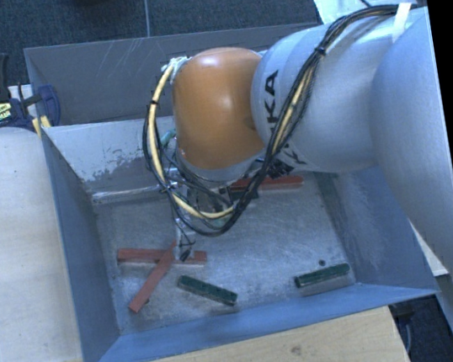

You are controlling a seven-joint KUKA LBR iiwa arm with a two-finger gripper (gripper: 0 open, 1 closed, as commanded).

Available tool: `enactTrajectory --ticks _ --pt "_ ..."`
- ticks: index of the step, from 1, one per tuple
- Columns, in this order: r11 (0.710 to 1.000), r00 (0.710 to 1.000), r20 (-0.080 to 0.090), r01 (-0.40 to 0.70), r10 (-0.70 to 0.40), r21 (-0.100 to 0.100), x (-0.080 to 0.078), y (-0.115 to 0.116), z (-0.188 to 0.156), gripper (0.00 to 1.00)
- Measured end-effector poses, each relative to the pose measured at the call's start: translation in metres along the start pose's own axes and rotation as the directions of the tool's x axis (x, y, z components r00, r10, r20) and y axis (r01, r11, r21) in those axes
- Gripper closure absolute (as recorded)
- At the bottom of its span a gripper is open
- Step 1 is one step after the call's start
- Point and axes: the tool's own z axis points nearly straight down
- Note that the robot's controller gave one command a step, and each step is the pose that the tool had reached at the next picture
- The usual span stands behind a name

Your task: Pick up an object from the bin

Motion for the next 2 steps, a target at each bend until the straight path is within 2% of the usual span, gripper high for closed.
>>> enactTrajectory --ticks 1,2 --pt "0.994 0.994 -0.008 0.114 -0.114 0.002 0.0227 0.0068 0.1027 0.00" --pt "0.994 0.994 0.002 0.111 -0.111 0.000 0.0195 0.0074 0.0976 1.00"
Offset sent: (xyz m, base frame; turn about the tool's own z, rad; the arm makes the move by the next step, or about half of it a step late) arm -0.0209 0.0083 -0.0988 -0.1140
